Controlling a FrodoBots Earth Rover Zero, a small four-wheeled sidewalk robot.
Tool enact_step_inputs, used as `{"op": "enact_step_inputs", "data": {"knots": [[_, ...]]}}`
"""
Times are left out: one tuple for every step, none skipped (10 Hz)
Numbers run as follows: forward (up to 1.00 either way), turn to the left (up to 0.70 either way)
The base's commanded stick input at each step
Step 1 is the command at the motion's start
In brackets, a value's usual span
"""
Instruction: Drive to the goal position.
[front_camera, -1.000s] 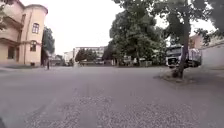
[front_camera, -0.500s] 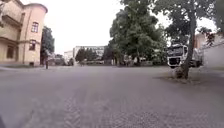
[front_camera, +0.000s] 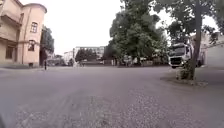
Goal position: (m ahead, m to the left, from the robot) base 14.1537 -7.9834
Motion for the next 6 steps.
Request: {"op": "enact_step_inputs", "data": {"knots": [[0.60,0.00],[0.60,0.00],[0.60,0.00],[0.60,0.00],[0.60,0.00],[0.60,0.00]]}}
